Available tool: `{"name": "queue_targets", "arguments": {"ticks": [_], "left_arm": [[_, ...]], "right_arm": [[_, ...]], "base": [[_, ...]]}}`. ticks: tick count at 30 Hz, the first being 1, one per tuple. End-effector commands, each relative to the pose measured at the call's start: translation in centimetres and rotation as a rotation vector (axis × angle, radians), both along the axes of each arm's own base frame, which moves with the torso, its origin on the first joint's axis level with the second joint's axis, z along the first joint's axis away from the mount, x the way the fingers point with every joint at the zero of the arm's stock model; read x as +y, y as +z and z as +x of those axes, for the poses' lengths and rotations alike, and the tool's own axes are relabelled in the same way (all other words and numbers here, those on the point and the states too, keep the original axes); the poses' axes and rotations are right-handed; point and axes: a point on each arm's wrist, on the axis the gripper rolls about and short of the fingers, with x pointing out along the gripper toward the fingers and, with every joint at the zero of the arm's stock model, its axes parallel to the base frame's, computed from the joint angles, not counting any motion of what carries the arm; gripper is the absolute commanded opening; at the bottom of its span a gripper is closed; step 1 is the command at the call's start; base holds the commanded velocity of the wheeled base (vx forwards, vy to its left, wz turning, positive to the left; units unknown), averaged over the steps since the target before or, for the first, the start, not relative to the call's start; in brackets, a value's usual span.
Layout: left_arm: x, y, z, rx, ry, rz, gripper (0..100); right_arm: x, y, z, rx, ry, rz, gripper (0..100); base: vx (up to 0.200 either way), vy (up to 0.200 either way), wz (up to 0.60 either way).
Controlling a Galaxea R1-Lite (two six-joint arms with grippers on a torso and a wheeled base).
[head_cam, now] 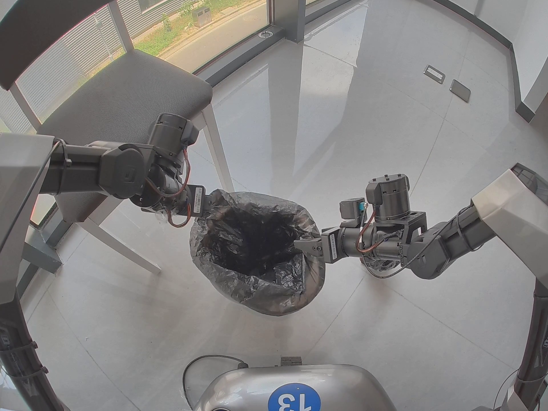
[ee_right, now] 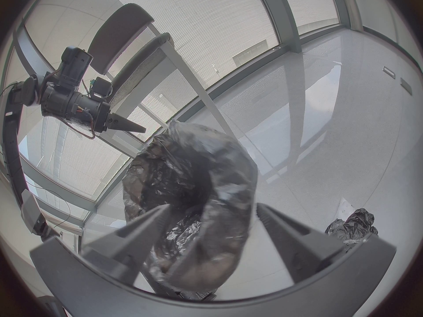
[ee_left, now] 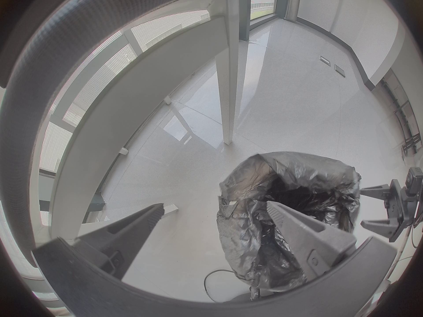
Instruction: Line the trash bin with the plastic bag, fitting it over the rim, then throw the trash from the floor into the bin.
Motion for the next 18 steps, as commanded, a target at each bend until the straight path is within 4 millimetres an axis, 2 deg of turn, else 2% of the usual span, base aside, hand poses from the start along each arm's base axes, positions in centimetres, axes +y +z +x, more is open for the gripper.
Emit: {"name": "queue_targets", "arguments": {"ticks": [1,12,18], "left_arm": [[0.1,0.2,-0.1,-0.007,0.006,0.003,100],[0.9,1.2,-1.2,-0.02,0.023,0.021,100],[1.0,-0.1,-1.9,0.026,0.019,0.039,100]], "right_arm": [[0.0,0.2,0.0,-0.006,-0.002,0.003,100],[0.0,0.3,0.0,-0.008,-0.004,0.003,100],[0.0,-0.7,0.2,0.013,-0.007,-0.01,100]], "base": [[0.0,0.0,0.0],[0.0,0.0,0.0],[0.0,0.0,0.0]]}}
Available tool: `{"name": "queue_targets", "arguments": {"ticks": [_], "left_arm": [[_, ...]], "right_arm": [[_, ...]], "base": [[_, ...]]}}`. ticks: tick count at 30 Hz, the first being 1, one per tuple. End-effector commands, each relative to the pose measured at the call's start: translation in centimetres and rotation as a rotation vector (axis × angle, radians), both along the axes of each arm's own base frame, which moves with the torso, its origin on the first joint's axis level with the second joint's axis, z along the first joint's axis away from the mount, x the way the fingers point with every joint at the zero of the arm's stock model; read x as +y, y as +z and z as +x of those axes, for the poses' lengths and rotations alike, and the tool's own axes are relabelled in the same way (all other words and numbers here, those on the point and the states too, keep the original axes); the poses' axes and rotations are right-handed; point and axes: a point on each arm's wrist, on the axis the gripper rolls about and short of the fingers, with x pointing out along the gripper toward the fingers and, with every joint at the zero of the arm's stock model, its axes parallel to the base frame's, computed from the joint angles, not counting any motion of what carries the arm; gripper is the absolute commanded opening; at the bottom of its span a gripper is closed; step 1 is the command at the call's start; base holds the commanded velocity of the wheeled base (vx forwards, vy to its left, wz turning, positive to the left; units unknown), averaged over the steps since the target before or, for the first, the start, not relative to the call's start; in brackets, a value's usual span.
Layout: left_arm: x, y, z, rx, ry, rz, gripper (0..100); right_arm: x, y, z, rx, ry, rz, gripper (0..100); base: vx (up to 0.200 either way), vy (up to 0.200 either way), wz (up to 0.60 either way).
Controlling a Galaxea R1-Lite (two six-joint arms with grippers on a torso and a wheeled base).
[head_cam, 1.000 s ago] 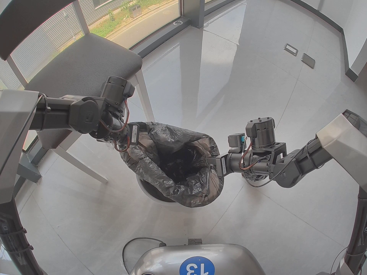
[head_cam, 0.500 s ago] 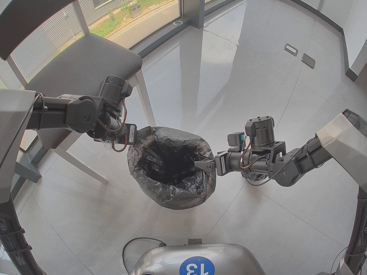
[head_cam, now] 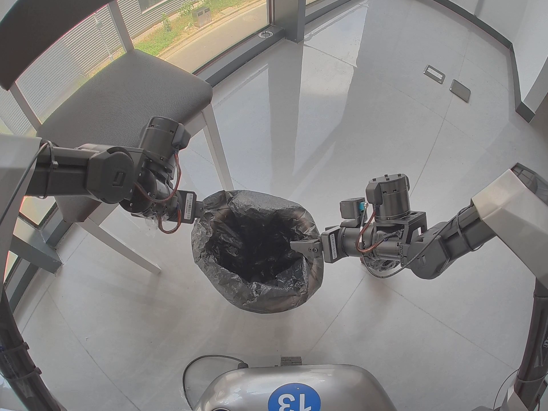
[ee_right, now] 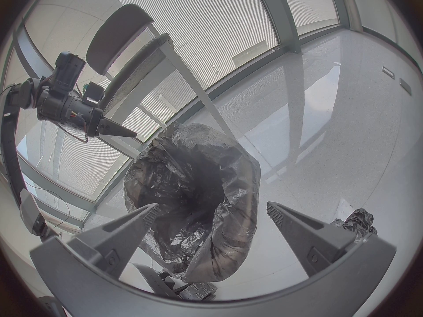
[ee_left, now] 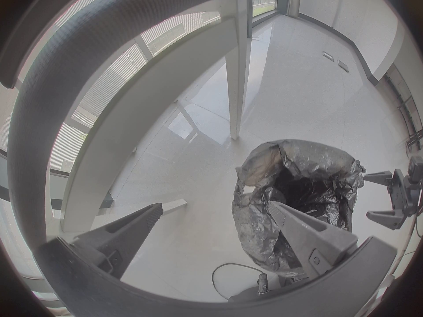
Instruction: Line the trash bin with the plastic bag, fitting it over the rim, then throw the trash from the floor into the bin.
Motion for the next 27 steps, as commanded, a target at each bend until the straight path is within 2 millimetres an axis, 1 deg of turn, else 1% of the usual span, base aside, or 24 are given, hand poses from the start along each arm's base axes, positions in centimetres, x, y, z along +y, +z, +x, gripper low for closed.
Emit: {"name": "queue_targets", "arguments": {"ticks": [1,6,8,14,20,24,25,27], "left_arm": [[0.0,-0.1,-0.5,0.009,-0.003,0.004,100],[-0.2,0.1,-0.6,-0.003,-0.01,0.001,100],[-0.3,0.1,-0.6,-0.004,-0.012,0.0,100],[-0.5,0.1,-0.6,-0.003,-0.013,-0.003,100],[-0.5,0.1,-0.6,-0.004,-0.012,-0.004,100],[-0.4,0.2,-0.7,-0.006,-0.011,-0.006,100],[-0.4,0.2,-0.7,-0.006,-0.01,-0.007,100],[-0.4,0.2,-0.7,-0.008,-0.009,-0.009,100]], "right_arm": [[-0.1,-1.0,0.3,0.021,-0.004,-0.012,100],[-0.5,-1.9,0.9,0.034,-0.017,-0.016,100],[-0.5,-2.5,1.4,0.057,-0.037,0.006,100],[-0.1,-1.9,2.4,0.127,-0.118,0.165,100],[-0.8,-1.7,2.9,0.19,-0.145,0.309,100],[-1.4,-2.3,3.3,0.222,-0.168,0.332,100],[-1.6,-2.6,3.2,0.234,-0.161,0.336,100],[-1.6,-2.5,3.1,0.251,-0.135,0.362,100]], "base": [[0.0,0.0,0.0],[0.0,0.0,0.0],[0.0,0.0,0.0],[0.0,0.0,0.0],[0.0,0.0,0.0],[0.0,0.0,0.0],[0.0,0.0,0.0],[0.0,0.0,0.0]]}}
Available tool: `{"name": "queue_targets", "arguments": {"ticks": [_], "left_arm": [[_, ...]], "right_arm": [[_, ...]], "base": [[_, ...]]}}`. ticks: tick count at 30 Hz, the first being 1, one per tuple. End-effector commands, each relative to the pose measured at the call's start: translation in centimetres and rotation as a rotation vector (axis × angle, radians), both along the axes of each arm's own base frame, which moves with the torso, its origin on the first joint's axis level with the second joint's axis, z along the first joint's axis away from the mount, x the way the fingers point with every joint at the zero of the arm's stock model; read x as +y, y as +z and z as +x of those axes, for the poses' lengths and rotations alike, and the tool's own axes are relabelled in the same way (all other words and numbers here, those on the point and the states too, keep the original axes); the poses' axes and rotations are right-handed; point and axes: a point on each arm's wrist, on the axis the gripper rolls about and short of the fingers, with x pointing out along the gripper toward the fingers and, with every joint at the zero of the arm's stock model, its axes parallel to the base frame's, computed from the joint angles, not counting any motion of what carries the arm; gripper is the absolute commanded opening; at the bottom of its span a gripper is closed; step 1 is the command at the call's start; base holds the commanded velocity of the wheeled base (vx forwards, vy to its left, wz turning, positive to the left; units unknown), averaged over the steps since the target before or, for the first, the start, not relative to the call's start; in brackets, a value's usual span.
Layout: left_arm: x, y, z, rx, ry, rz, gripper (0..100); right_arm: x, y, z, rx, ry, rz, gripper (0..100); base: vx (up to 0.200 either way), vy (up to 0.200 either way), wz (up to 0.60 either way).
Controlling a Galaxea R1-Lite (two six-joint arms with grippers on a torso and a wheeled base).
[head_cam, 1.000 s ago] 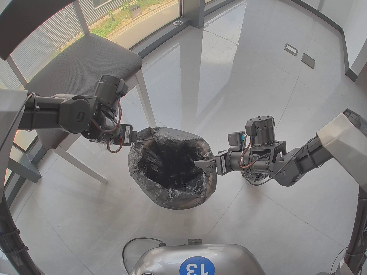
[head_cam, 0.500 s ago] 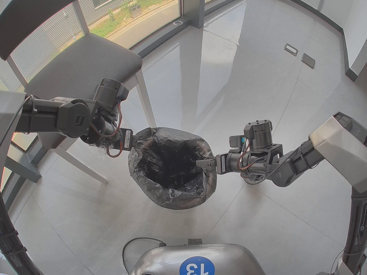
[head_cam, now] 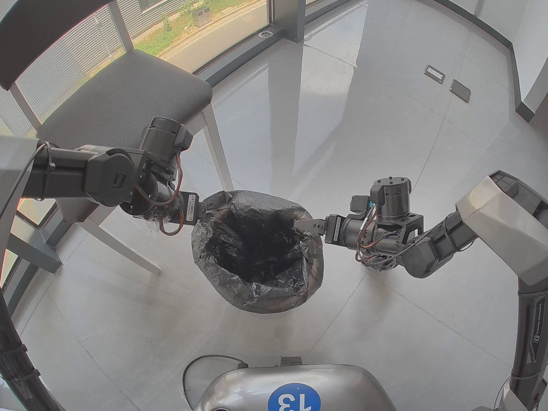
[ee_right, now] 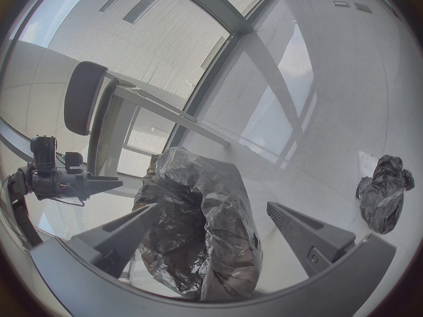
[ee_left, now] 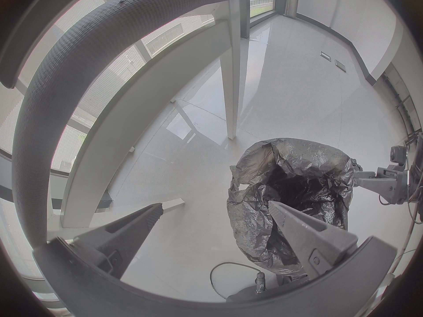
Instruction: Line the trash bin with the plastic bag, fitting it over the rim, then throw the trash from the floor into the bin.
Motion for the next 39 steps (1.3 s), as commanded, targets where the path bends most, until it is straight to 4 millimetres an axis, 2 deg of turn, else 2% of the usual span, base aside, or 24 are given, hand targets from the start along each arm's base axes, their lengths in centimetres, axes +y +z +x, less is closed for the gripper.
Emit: {"name": "queue_targets", "arguments": {"ticks": [1,9,10,25,33,39], "left_arm": [[0.1,0.2,-0.1,-0.005,0.002,-0.004,100],[0.1,0.5,-0.3,-0.01,0.003,-0.006,100],[0.1,0.4,-0.3,-0.007,0.003,-0.005,100],[0.3,0.9,-0.8,-0.016,0.002,-0.012,100],[0.5,1.1,-1.1,-0.018,0.003,-0.012,100],[0.3,0.9,-1.7,-0.007,-0.011,-0.002,100]], "right_arm": [[-0.3,-0.5,0.0,0.023,0.014,0.041,100],[-0.1,-0.6,-0.5,0.01,0.012,0.089,100],[0.0,-0.6,-0.6,0.013,0.014,0.088,0],[0.5,-0.7,-1.3,0.026,0.034,0.075,0],[-2.0,-0.1,-0.8,0.0,-0.006,0.033,0],[-2.2,1.4,-1.2,-0.047,-0.002,0.032,0]], "base": [[0.0,0.0,0.0],[0.0,0.0,0.0],[0.0,0.0,0.0],[0.0,0.0,0.0],[0.0,0.0,0.0],[0.0,0.0,0.0]]}}
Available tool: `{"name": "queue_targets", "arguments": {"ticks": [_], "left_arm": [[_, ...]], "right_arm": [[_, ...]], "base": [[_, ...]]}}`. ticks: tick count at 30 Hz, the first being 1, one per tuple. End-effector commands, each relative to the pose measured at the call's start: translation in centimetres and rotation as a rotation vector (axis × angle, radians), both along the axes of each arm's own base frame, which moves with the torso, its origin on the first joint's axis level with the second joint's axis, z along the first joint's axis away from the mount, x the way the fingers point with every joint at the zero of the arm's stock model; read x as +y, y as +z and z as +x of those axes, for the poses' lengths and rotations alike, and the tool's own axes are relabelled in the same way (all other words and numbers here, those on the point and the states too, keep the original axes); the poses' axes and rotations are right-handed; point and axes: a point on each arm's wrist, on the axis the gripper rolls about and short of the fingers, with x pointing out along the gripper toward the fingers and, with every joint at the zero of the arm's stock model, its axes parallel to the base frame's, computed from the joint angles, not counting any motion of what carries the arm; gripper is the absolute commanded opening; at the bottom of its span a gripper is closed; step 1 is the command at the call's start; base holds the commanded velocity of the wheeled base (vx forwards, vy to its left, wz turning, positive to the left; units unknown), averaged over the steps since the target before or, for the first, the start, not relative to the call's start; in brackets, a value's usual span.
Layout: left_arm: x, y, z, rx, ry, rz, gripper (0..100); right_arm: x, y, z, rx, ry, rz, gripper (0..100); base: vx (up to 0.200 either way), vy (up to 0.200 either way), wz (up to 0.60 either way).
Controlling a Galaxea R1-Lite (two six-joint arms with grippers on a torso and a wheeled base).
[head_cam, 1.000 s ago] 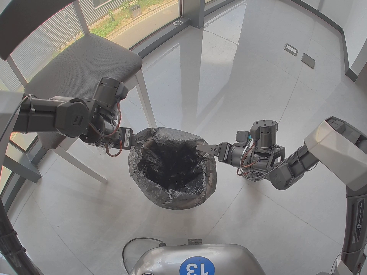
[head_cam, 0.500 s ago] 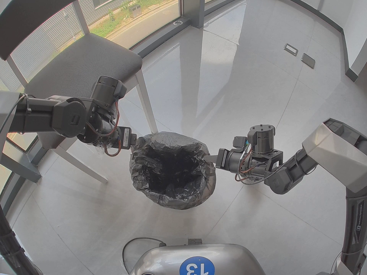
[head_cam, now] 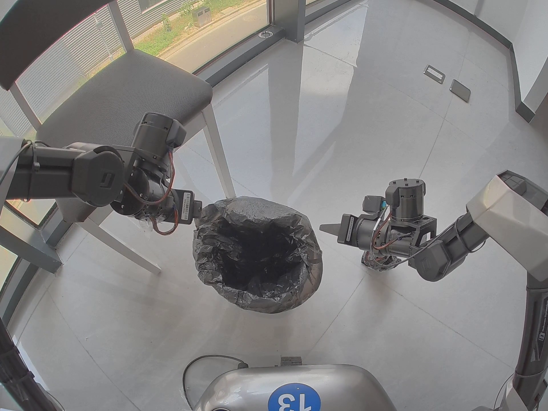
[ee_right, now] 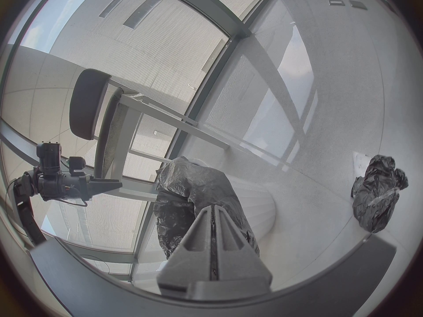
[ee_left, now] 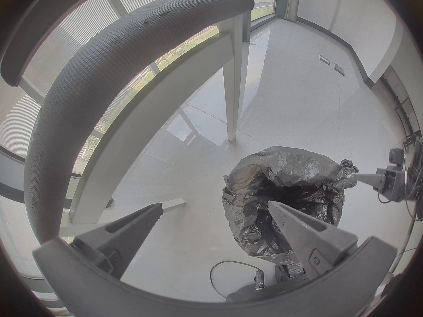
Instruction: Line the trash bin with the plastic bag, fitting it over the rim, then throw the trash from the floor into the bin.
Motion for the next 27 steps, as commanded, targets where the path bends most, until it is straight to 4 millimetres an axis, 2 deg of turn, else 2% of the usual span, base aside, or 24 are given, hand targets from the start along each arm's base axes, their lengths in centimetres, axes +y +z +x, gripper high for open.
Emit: {"name": "queue_targets", "arguments": {"ticks": [1,3,4,8,12,16,17,22,27], "left_arm": [[0.0,-0.1,-0.5,0.009,-0.012,0.013,100],[-0.2,-0.3,-0.4,0.012,-0.016,0.015,100],[-0.3,-0.3,-0.4,0.012,-0.017,0.015,100],[-1.1,-0.1,-0.4,0.003,-0.06,0.034,100],[-1.4,0.1,-0.5,-0.012,-0.164,0.133,100],[-2.0,0.3,-0.3,-0.055,-0.238,0.185,100],[-2.3,0.1,0.1,-0.072,-0.275,0.216,100],[-2.7,-0.4,0.3,-0.069,-0.331,0.271,100],[-2.8,-1.9,1.9,-0.064,-0.397,0.328,100]], "right_arm": [[-0.3,1.7,-0.8,-0.052,0.011,-0.008,0],[-0.2,2.5,-1.7,-0.082,0.03,-0.029,0],[-0.3,2.8,-2.1,-0.094,0.037,-0.04,100],[-0.8,4.0,-4.6,-0.185,0.095,-0.136,100],[-1.8,5.1,-6.7,-0.274,0.134,-0.223,100],[-2.4,6.1,-8.3,-0.306,0.159,-0.27,100],[-2.9,6.6,-9.4,-0.307,0.17,-0.294,100],[-4.0,6.8,-11.5,-0.305,0.19,-0.339,100],[-4.7,6.8,-13.1,-0.3,0.198,-0.349,100]], "base": [[0.0,0.0,0.0],[0.0,0.0,0.0],[0.0,0.0,0.0],[0.0,0.0,0.0],[0.0,0.0,0.0],[0.0,0.0,0.0],[0.0,0.0,0.0],[0.0,0.0,0.0],[0.0,0.0,0.0]]}}
